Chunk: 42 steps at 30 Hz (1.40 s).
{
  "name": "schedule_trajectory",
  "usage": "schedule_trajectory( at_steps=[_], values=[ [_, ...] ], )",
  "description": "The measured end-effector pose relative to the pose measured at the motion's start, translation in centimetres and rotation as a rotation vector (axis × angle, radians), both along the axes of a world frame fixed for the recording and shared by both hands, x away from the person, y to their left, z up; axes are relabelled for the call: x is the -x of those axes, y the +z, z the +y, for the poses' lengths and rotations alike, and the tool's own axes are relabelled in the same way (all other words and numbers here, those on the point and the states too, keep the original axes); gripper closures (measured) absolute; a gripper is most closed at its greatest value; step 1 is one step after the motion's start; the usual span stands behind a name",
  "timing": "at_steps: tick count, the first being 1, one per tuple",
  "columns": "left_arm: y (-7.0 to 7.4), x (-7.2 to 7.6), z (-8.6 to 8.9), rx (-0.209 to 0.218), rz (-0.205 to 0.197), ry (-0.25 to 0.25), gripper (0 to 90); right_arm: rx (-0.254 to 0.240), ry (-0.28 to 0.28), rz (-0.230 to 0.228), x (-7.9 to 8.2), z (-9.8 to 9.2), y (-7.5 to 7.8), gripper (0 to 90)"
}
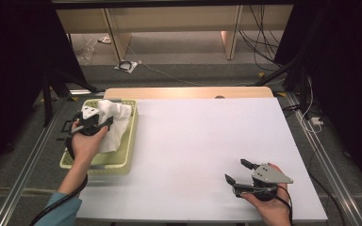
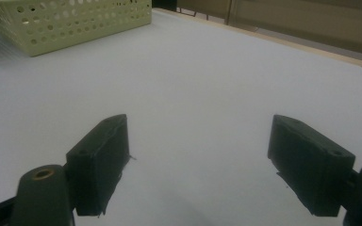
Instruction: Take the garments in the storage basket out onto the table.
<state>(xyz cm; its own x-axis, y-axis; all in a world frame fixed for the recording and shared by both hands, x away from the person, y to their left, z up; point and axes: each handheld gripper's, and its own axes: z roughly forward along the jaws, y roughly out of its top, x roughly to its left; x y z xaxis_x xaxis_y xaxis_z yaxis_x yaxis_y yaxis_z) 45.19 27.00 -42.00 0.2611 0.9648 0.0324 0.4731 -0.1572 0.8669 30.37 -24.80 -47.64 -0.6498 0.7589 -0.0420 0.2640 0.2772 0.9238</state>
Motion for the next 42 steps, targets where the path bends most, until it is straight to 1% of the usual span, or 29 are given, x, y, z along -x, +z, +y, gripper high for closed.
schedule_trajectory(
  at_steps=[3, 4, 5, 6, 10, 12, 21, 30, 37, 40, 42],
  values=[
    [0.5, 0.2, 0.2, 0.004, -0.018, 0.003, 74.3, 0.005, -0.005, -0.001, 0.0, -0.1, 0.1, 21.6],
    [0.6, 0.2, 0.2, 0.009, -0.026, 0.004, 74.4, -0.002, -0.003, -0.005, 0.0, 0.0, 0.0, 21.5],
    [0.6, 0.2, 0.2, 0.009, -0.026, 0.004, 74.3, -0.002, -0.003, -0.005, 0.0, 0.0, 0.0, 21.5],
    [0.7, 0.3, 0.2, 0.014, -0.038, 0.004, 74.3, -0.002, -0.003, -0.003, 0.0, 0.0, 0.0, 21.5],
    [0.8, 0.4, 0.2, 0.03, -0.051, 0.007, 74.4, -0.002, -0.003, -0.002, 0.0, 0.0, 0.0, 21.5],
    [1.0, 0.5, 0.2, 0.041, -0.065, 0.011, 74.3, -0.003, -0.003, -0.002, 0.0, 0.0, 0.0, 21.5],
    [1.7, 0.7, 0.1, 0.055, -0.092, 0.006, 74.4, -0.004, -0.002, -0.001, 0.0, 0.0, 0.0, 21.5],
    [2.4, 0.9, -0.1, 0.068, -0.134, -0.001, 74.3, -0.003, -0.002, 0.001, 0.0, 0.0, 0.0, 21.5],
    [2.8, 1.0, -0.3, 0.068, -0.145, -0.01, 74.3, -0.001, -0.001, -0.002, 0.0, 0.0, 0.0, 21.5],
    [3.1, 1.1, -0.4, 0.075, -0.153, -0.016, 74.4, -0.004, -0.003, -0.005, 0.0, 0.0, 0.0, 21.2],
    [3.2, 1.1, -0.4, 0.079, -0.161, -0.02, 74.4, 0.005, -0.007, -0.003, 0.0, 0.0, 0.0, 21.2]
  ],
)
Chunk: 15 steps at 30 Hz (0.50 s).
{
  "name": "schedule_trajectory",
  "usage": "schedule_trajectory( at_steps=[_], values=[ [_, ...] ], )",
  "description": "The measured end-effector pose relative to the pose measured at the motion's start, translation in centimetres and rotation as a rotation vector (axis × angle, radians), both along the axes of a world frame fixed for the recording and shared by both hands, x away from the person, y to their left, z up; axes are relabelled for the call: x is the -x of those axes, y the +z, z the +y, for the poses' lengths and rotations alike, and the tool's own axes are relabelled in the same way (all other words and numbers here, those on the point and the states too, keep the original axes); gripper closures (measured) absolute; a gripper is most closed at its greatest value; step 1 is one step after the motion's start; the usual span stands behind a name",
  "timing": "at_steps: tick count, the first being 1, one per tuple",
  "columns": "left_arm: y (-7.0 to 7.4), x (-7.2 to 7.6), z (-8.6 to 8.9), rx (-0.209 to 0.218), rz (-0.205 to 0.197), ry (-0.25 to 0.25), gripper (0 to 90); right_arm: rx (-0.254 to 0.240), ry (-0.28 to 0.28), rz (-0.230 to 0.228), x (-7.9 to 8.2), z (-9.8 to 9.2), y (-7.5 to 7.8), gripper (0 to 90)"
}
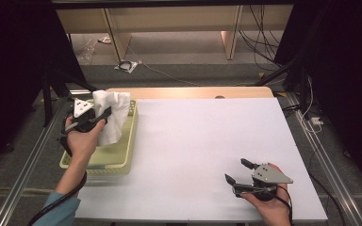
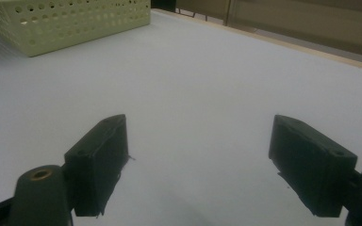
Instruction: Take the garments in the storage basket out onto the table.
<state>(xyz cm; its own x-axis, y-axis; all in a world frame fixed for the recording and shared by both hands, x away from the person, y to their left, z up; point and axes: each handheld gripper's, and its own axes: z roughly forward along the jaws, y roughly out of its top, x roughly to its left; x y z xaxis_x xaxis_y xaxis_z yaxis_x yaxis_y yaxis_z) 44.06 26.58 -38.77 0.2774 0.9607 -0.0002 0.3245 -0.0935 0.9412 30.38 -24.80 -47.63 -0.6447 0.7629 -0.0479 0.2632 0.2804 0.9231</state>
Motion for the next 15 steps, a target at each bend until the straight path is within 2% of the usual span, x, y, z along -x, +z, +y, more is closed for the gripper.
schedule_trajectory(
  at_steps=[15],
  values=[
    [0.86, 0.29, -0.75, 0.008, -0.037, -0.022, 74.3, -0.003, -0.007, -0.017, -0.03, -0.05, 0.03, 20.2]
  ],
)
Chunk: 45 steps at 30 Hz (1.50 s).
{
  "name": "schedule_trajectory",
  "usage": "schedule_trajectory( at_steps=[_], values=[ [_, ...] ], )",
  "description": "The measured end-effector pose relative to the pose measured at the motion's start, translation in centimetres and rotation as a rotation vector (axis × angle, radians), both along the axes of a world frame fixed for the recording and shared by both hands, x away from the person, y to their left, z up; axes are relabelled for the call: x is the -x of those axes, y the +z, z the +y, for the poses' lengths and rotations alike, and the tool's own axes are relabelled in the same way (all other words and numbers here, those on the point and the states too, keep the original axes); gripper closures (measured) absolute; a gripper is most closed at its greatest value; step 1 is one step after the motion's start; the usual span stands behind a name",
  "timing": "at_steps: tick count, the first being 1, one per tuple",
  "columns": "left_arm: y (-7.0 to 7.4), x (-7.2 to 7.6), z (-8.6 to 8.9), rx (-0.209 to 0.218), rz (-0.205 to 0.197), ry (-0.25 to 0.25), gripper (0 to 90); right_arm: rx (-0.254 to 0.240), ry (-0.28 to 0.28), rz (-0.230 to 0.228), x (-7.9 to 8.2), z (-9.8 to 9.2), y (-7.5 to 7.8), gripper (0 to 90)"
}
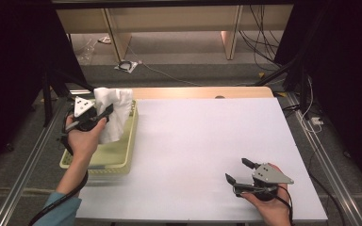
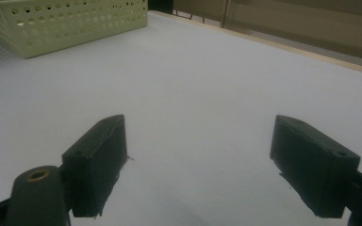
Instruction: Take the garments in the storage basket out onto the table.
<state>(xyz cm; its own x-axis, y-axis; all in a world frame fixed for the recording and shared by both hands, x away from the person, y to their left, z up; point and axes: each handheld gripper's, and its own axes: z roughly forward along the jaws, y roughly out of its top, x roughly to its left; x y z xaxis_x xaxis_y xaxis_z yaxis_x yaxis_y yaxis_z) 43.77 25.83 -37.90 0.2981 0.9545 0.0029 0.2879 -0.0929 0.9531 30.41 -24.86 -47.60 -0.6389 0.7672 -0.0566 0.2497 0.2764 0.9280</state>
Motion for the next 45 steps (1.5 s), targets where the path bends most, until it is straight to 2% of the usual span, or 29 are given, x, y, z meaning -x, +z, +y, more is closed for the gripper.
schedule_trajectory(
  at_steps=[39, 45],
  values=[
    [0.9, 0.4, -1.6, 0.011, -0.033, -0.038, 74.3, 0.003, -0.008, 0.0, 0.0, -0.1, 0.1, 19.6],
    [1.4, 0.6, -2.0, 0.009, -0.042, -0.051, 74.3, 0.003, -0.008, 0.0, 0.0, -0.1, 0.1, 19.6]
  ],
)
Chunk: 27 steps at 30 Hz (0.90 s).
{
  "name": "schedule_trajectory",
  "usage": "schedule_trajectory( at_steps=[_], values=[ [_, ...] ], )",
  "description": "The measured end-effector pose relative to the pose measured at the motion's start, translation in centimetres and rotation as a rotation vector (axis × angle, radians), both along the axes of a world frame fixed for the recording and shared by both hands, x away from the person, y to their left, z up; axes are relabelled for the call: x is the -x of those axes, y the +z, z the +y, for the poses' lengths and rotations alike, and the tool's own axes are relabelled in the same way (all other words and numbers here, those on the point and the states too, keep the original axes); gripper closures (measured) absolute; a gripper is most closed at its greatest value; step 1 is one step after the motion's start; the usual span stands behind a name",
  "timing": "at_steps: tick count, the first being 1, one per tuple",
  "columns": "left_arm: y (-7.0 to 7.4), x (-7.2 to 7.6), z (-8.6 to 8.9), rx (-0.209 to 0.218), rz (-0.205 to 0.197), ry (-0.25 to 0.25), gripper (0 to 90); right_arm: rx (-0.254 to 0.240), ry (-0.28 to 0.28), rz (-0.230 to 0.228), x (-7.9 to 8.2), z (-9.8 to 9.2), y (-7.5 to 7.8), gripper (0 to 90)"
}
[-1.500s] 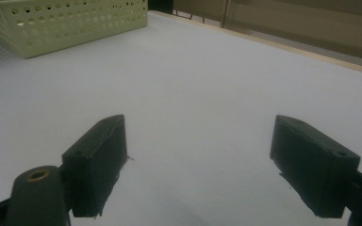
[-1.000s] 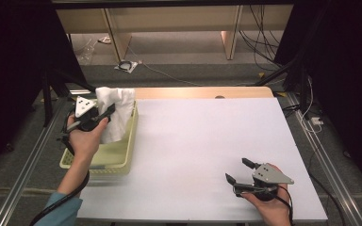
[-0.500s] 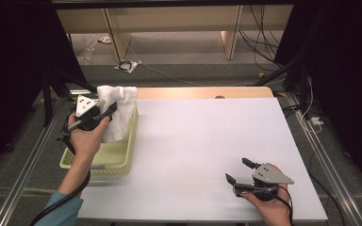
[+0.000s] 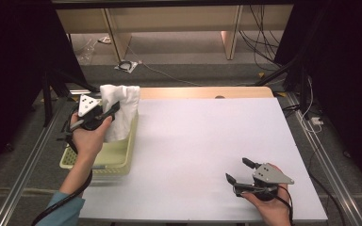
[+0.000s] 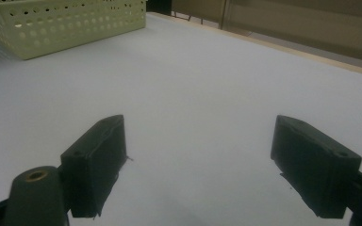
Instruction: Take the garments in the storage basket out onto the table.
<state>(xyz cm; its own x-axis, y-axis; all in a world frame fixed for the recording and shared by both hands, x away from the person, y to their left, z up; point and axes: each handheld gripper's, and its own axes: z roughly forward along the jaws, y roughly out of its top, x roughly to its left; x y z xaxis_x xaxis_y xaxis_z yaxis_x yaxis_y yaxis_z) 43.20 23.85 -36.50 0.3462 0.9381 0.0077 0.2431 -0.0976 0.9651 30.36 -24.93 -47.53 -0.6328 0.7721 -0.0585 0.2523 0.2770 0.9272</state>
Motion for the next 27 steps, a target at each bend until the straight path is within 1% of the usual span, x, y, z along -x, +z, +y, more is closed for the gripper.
schedule_trajectory(
  at_steps=[2, 4, 8, 10, 15, 25, 27],
  values=[
    [0.1, 0.1, -0.1, 0.002, -0.004, -0.003, 74.3, -0.005, 0.002, -0.004, 0.0, 0.0, 0.0, 19.6],
    [0.3, 0.1, -0.2, 0.004, -0.007, -0.005, 74.3, 0.0, 0.0, -0.001, 0.0, 0.0, 0.0, 19.6],
    [0.4, 0.2, -0.4, 0.0, -0.01, -0.013, 74.3, -0.007, 0.0, -0.001, 0.0, 0.0, 0.0, 19.6],
    [0.5, 0.2, -0.6, -0.001, -0.013, -0.018, 74.3, -0.005, 0.002, -0.006, 0.0, 0.0, 0.0, 19.6],
    [0.6, 0.3, -0.8, -0.003, -0.016, -0.025, 74.3, -0.002, -0.002, 0.001, 0.0, 0.0, 0.0, 19.6],
    [1.1, 0.4, -1.3, -0.007, -0.026, -0.041, 74.3, -0.007, 0.001, -0.002, 0.0, 0.0, 0.0, 19.6],
    [1.2, 0.4, -1.5, -0.007, -0.029, -0.044, 74.3, 0.0, 0.0, 0.0, 0.0, 0.0, 0.0, 19.6]
  ],
)
